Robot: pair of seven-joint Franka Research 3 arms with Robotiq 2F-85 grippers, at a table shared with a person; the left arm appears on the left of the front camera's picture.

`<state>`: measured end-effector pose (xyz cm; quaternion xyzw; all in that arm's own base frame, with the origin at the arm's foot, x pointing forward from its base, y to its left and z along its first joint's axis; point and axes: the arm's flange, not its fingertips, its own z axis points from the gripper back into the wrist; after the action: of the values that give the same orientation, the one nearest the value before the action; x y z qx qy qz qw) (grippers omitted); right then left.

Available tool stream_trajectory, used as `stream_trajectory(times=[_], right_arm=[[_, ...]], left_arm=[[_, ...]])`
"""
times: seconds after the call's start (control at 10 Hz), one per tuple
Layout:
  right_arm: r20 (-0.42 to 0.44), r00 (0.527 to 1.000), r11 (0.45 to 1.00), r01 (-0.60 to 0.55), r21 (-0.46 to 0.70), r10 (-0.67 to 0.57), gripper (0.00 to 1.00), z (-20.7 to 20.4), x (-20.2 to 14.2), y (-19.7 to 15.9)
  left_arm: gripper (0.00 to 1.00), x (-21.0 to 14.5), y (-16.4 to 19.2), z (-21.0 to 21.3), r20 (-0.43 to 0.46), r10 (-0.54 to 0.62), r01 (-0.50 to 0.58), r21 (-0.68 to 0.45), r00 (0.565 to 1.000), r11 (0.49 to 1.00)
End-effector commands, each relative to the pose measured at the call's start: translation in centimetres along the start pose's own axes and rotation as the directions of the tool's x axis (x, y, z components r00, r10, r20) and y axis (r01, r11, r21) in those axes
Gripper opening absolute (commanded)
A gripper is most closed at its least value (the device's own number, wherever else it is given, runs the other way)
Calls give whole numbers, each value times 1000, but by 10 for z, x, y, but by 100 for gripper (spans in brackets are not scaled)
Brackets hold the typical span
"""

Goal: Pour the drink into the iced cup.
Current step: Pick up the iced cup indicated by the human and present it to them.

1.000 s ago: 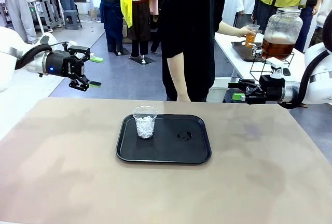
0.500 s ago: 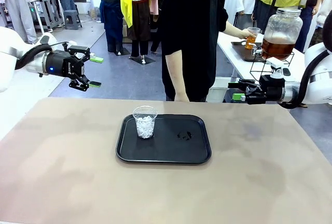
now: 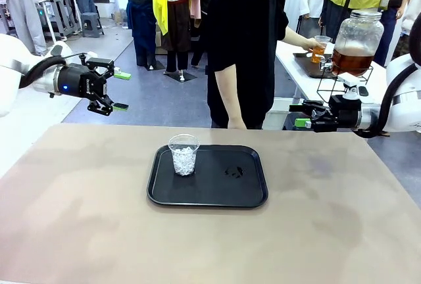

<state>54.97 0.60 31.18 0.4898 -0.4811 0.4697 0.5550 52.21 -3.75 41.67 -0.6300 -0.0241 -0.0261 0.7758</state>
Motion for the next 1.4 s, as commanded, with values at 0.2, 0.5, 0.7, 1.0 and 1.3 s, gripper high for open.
stream_trajectory(times=[0.2,0.5,0.7,1.0,1.3], right_arm=[[-4,1000,1000,12,13,-12,100,1,3,0],[-4,1000,1000,12,13,-12,100,1,3,0],[-4,1000,1000,12,13,-12,100,1,3,0],[-4,1000,1000,12,13,-12,100,1,3,0],[-4,1000,1000,12,13,-12,100,1,3,0]], left_arm=[[100,0,-1,0,2,-2,2,0,1000,1000],[100,0,-1,0,2,-2,2,0,1000,1000],[100,0,-1,0,2,-2,2,0,1000,1000],[100,0,-1,0,2,-2,2,0,1000,1000],[100,0,-1,0,2,-2,2,0,1000,1000]])
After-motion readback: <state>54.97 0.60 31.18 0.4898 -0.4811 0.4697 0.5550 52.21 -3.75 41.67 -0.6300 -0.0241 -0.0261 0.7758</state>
